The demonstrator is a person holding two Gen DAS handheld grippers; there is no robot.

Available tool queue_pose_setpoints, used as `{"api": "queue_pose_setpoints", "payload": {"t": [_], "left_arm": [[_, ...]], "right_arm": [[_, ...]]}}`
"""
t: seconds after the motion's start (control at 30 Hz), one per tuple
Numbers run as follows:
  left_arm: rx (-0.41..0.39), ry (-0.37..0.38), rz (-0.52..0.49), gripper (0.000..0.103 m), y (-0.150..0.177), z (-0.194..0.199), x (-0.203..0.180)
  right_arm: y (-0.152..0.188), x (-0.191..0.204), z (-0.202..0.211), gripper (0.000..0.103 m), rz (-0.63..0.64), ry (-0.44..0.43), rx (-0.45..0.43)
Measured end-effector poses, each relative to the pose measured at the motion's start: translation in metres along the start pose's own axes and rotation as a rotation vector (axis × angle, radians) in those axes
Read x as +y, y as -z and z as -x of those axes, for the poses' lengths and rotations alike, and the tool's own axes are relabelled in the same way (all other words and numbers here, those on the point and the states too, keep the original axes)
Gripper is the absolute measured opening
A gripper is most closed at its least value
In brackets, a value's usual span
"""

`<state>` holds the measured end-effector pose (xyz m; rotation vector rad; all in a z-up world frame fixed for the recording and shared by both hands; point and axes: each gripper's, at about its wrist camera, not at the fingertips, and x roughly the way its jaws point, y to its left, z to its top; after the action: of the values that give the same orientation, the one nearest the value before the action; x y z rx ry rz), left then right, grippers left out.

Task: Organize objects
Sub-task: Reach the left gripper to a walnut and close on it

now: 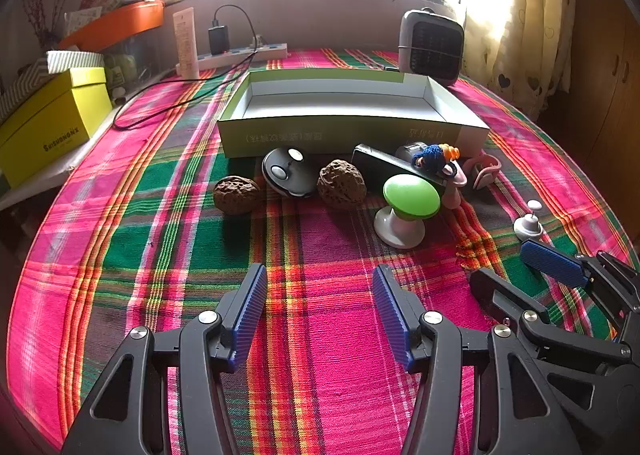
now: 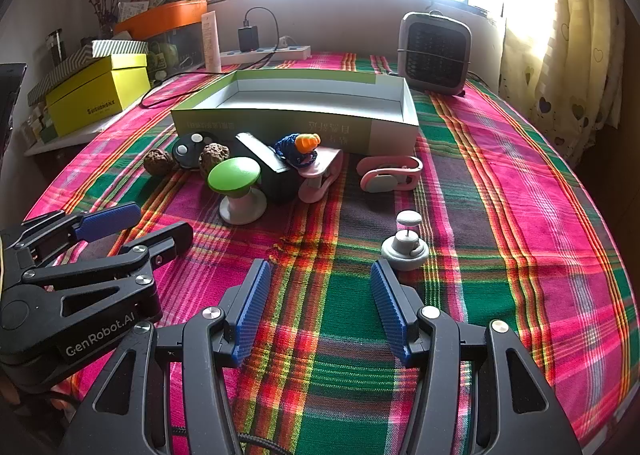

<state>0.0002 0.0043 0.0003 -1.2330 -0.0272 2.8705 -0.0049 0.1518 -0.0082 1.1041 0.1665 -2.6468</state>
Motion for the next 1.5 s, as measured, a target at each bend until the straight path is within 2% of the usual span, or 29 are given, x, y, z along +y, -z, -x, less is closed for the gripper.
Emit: {"api": "queue_pose_setpoints", "payload": {"t": [0.33,0.43,0.53,0.7,0.83,1.0,1.2,1.33,1.4,1.47,1.5], "left_arm": [[0.0,0.001,-0.004,0.054,0.0,0.001,0.0],[0.01,0.004,-0.021,0.054,-0.002,0.002,0.0],[0.016,-0.002,-0.023,0.054,-0.003,0.005,0.006],[-0.02,0.011,-0.01,0.054,-0.011,0.01,0.023],[-0.015,0.01,0.02,0.054,-0.02,0.005,0.04],[0.004,0.034,0.045,0.054,-0.028,-0.006,0.053],[0.035,0.076,0.06,0.054,-0.037,-0.021,0.059],[0.032,0.046,0.05,0.054,-0.042,-0.029,0.06],[0.042,0.043,0.061,0.054,-0.044,-0.034,0.063],[0.04,0.041,0.057,0.054,-0.046,-0.035,0.064],[0.037,0.035,0.058,0.054,-0.046,-0.035,0.065]], "right_arm": [[-0.002,-0.001,0.002,0.053,0.005,-0.008,-0.004],[-0.002,-0.005,0.003,0.053,-0.001,-0.038,0.005],[0.0,-0.016,0.009,0.053,-0.037,-0.096,-0.021],[-0.004,-0.037,0.022,0.053,-0.055,-0.045,-0.09],[-0.012,-0.056,0.011,0.053,-0.091,0.013,-0.044],[-0.018,-0.066,-0.001,0.053,-0.114,-0.03,-0.012],[-0.021,-0.064,-0.013,0.053,-0.092,-0.042,0.036],[-0.02,-0.063,-0.017,0.053,-0.088,-0.029,0.041],[-0.021,-0.061,-0.017,0.049,-0.079,-0.019,0.04],[-0.022,-0.061,-0.018,0.038,-0.072,-0.014,0.038],[-0.022,-0.063,-0.018,0.036,-0.083,-0.018,0.036]]}}
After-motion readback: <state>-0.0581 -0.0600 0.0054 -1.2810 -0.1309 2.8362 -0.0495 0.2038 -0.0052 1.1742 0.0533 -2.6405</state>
